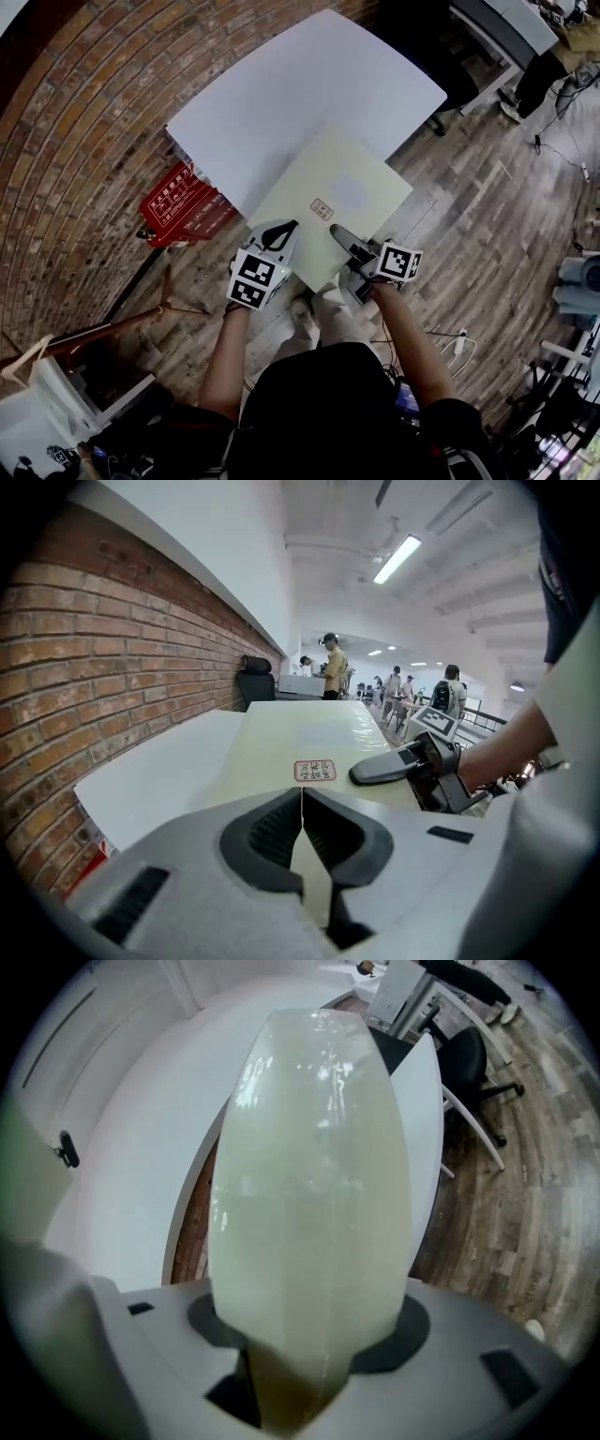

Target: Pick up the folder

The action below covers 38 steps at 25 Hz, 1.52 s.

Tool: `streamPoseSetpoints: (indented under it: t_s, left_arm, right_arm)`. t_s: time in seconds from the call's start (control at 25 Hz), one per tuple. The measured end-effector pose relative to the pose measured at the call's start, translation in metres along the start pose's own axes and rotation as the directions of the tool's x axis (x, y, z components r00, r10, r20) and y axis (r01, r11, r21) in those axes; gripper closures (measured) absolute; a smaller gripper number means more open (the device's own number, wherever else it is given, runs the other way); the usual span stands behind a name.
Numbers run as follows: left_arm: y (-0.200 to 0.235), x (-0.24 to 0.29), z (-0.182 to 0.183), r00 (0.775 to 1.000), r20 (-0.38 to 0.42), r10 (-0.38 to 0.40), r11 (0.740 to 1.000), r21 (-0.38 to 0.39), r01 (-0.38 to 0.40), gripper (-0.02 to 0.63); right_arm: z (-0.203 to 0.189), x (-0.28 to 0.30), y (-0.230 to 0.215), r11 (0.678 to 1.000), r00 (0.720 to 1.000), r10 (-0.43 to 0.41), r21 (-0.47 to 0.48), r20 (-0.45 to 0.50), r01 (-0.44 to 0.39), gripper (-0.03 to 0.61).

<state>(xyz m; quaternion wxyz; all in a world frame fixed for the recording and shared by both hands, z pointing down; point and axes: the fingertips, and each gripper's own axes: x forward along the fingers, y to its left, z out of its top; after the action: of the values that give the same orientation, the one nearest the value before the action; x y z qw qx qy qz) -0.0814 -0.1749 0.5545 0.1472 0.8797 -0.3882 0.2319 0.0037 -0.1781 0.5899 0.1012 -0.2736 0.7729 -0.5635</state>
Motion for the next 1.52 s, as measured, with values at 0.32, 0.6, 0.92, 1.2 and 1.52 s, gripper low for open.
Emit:
streamPoseSetpoints:
  t_s: [0.32,0.6,0.92,1.2,1.52]
  left_arm:
    - [-0.001,-0.027,0.010,0.998,0.051,0.029,0.998,-0.052,-0.026,0.594]
    - [-0.017,-0.046,0.018,0.996,0.088,0.023,0.998,-0.060,-0.018,0.594]
    - [-0.033,-0.077,0.017,0.992,0.126,0.010,0.997,-0.073,-0.001,0.594]
    - [-0.045,-0.102,0.020,0.987,0.162,-0.001,0.998,-0.064,0.012,0.594]
    - [-0.055,-0.126,0.025,0.978,0.207,-0.007,0.999,-0.050,0.018,0.594]
  right_arm:
    - [0.007,-0.011,0.023,0.991,0.998,-0.055,-0.123,0.017,0.056,0.316]
    - [0.011,-0.024,0.040,0.968,0.994,-0.105,-0.223,0.038,0.111,0.316]
    - [0.006,-0.037,0.070,0.934,0.988,-0.139,-0.322,0.067,0.153,0.316]
    - [-0.006,-0.046,0.100,0.906,0.988,-0.140,-0.395,0.067,0.155,0.316]
    - [-0.010,-0.055,0.130,0.886,0.989,-0.117,-0.439,0.095,0.148,0.316]
